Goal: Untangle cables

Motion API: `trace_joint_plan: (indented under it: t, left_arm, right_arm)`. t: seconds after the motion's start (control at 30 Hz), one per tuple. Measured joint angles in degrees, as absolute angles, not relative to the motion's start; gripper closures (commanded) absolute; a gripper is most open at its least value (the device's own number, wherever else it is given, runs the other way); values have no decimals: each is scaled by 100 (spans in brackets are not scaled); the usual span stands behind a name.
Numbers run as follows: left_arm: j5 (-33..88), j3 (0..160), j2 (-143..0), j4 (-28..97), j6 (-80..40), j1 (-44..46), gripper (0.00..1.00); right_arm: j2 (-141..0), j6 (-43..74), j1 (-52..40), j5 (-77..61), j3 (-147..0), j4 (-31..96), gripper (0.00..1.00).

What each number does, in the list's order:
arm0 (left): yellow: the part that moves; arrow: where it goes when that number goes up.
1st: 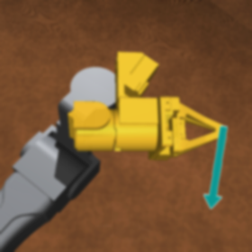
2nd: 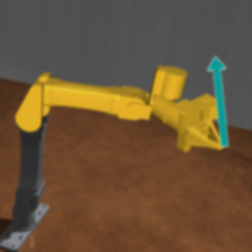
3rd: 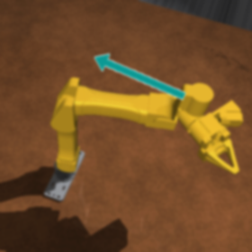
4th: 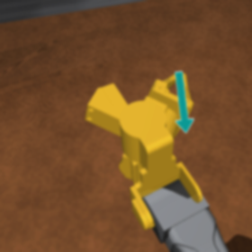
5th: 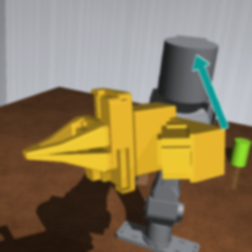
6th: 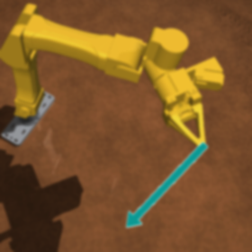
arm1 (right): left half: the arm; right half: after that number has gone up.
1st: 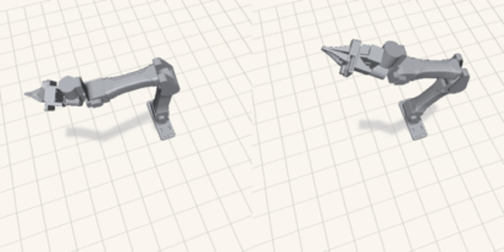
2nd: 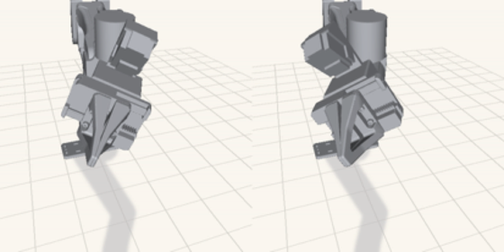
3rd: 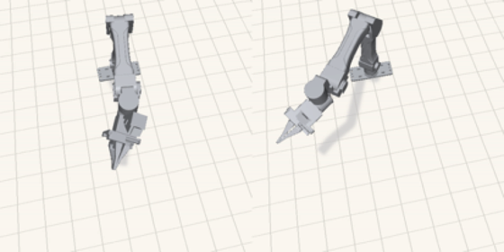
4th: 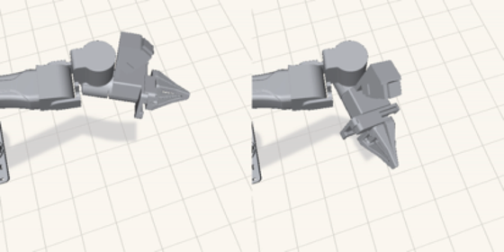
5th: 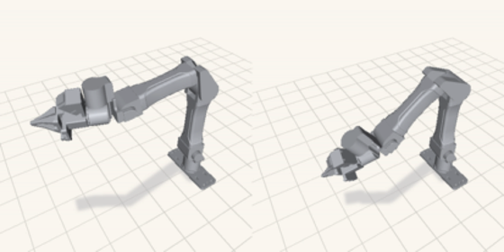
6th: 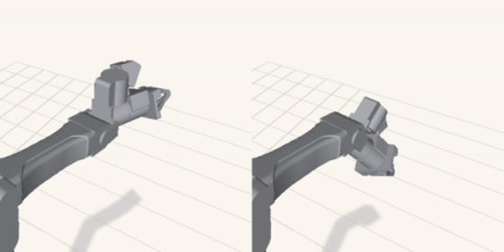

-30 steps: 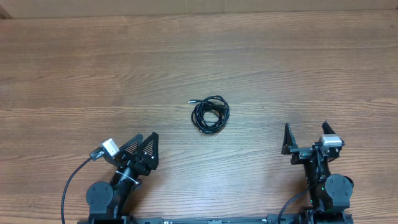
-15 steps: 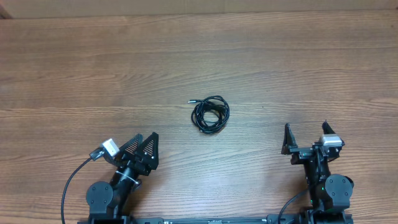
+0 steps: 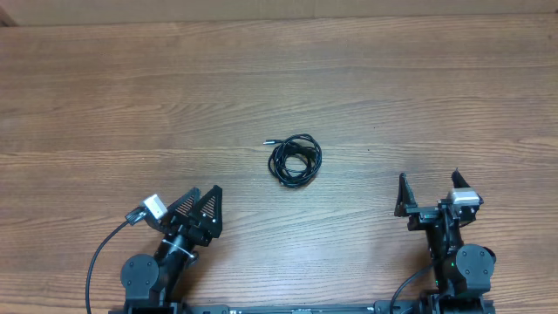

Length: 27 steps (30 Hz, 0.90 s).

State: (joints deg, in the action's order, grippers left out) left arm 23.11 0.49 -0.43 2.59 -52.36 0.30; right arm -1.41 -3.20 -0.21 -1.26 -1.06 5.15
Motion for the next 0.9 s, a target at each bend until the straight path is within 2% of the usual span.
trace_joint_plan:
  t: [0.33, 0.53, 0.6, 0.7, 0.8, 0.9]
  left_arm:
    - [2362, 47, -43, 150, -5430, 30, 0]
    - [2764, 73, -49, -1686, -5168, 30, 0]
    - [2851, 207, -49, -1894, -4893, 30, 0]
    - [2908, 714, -49, -1378, -4388, 30, 0]
    - [2947, 1533, -51, -263, -3701, 30, 0]
    - [2967, 2370, -73, 836, -3033, 30, 0]
  right_arm:
    - [-141, -322, -21, -123, -106, 515, 0]
    - [-141, -322, -21, -123, -106, 517, 0]
    - [-141, -320, -21, -126, -106, 515, 0]
    - [-148, -318, -21, -123, -106, 504, 0]
    - [-156, -320, -21, -226, -106, 386, 0]
    - [-161, -196, -23, -1057, -106, 368, 0]
